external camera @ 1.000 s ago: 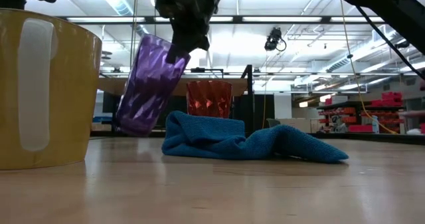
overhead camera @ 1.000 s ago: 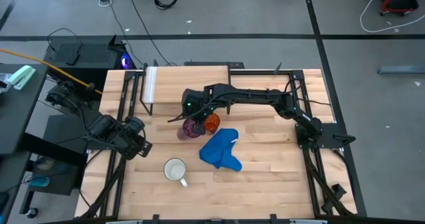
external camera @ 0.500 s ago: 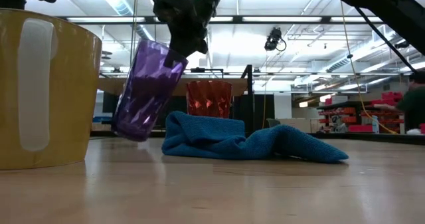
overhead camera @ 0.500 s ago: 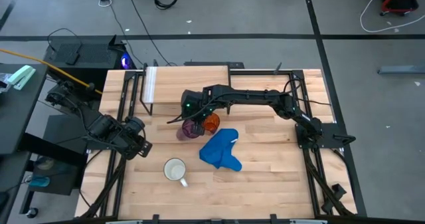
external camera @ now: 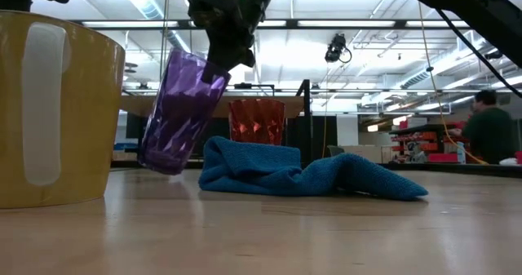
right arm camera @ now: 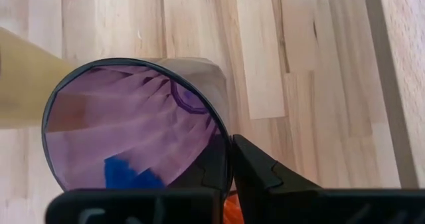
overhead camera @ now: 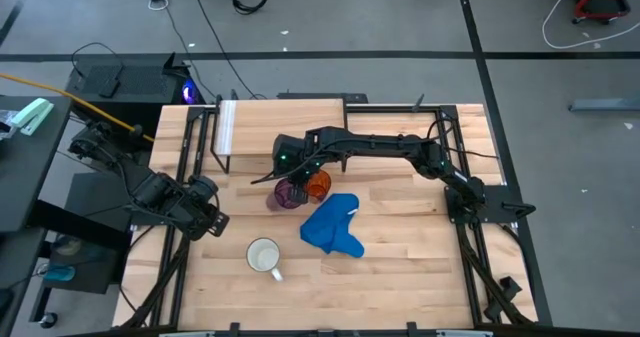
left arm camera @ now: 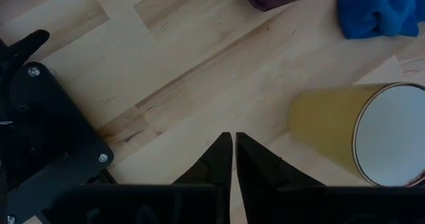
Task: Stack small to large cups/mugs on shelf
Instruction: Move the violet glass to the center of the table
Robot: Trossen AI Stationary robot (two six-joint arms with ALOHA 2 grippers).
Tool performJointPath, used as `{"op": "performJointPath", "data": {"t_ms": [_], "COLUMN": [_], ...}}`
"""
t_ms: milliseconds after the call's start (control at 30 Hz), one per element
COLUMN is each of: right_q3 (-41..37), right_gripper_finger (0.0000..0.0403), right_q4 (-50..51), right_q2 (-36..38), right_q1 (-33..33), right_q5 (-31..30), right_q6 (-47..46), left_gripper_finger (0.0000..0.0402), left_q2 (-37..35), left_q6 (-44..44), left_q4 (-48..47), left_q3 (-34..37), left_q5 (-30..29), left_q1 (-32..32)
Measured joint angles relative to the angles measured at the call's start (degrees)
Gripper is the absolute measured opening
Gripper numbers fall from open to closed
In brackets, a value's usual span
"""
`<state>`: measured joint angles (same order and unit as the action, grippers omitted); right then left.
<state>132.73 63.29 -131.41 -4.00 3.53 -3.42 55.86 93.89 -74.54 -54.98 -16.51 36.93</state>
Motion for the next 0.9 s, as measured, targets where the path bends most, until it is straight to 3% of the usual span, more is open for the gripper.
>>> {"op": "performJointPath", "data": {"t_ms": [600,900], "right_q3": [0.0,0.0], "right_gripper_finger": [0.0086,0.0096], "right_q4": [-2.0,-4.4], "right_q2": [0.0,0.0], "right_q1": [0.0,0.0], "right_q5": [0.0,0.0], "right_q6": [-1.5,-1.6], "left_gripper_finger": [0.0028,0.004], "left_q2": [0.0,0.0], "left_q6": [0.0,0.0], "left_q4": [0.2,0.2], "left_q3": [0.0,0.0], "left_q5": [0.0,0.0], "left_q1": [0.0,0.0]}}
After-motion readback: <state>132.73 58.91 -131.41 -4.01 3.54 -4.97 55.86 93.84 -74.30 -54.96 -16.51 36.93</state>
